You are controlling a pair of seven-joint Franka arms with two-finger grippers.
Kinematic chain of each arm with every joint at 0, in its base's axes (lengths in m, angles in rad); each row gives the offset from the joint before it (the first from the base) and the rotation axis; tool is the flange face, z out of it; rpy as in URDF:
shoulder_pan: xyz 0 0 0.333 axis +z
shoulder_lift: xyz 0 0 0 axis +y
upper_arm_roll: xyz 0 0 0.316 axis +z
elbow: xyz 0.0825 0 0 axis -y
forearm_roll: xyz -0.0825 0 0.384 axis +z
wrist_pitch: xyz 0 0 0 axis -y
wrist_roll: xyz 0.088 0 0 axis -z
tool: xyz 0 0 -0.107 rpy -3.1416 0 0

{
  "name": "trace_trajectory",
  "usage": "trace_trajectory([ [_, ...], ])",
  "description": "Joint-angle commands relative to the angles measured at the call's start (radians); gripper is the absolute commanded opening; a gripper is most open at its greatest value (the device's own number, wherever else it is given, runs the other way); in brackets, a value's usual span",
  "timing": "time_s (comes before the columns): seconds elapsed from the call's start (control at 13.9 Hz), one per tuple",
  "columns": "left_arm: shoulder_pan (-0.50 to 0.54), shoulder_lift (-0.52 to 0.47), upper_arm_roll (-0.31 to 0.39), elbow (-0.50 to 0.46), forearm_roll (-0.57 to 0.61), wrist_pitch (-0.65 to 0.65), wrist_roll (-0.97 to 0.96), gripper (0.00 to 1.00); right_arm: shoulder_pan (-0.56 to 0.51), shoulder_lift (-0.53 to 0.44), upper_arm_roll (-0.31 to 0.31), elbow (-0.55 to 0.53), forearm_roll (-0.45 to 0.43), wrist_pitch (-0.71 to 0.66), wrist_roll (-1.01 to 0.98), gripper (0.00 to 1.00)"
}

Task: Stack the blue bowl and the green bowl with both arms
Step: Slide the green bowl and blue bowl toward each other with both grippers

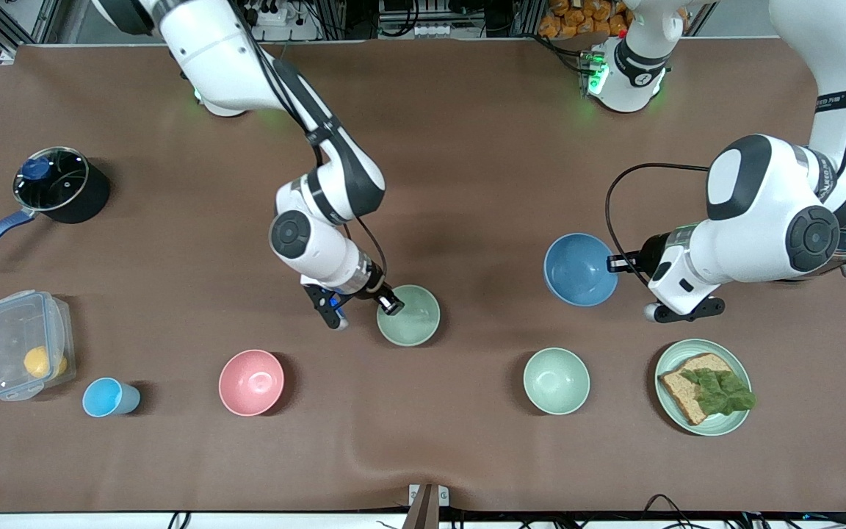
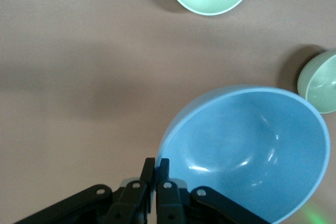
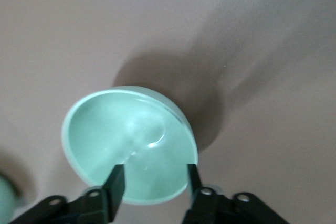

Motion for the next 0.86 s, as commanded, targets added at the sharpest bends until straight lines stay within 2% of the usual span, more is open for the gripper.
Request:
trace_trajectory([
  [0.0, -0.006, 0.008, -0.002, 0.022, -0.055, 0.0, -0.022, 0.0, -0.065, -0.145, -0.023, -0.032, -0.042, -0.206, -0.034, 1.0],
  [0.14, -0.025, 0.011, -0.002, 0.021, -0.062, 0.015, -0.042, 0.0, -0.131, -0.199, -0.04, -0.033, -0.073, -0.375, -0.143, 1.0],
  [0.36, -0.042, 0.028, -0.002, 0.022, -0.077, 0.043, -0.106, 0.0, -0.274, -0.239, -0.047, -0.04, -0.073, -0.509, -0.339, 1.0],
  [0.5, -0.08, 0.043, -0.002, 0.022, -0.083, 0.081, -0.131, 0.0, -0.313, -0.234, -0.044, -0.038, -0.062, -0.506, -0.398, 1.0],
  [0.65, -0.105, 0.054, -0.002, 0.021, -0.083, 0.133, -0.166, 0.0, -0.278, -0.208, -0.042, -0.038, -0.05, -0.418, -0.38, 1.0],
  [0.79, -0.145, 0.071, -0.002, 0.021, -0.082, 0.156, -0.219, 0.0, -0.241, -0.133, -0.042, -0.029, 0.028, -0.324, -0.285, 1.0],
])
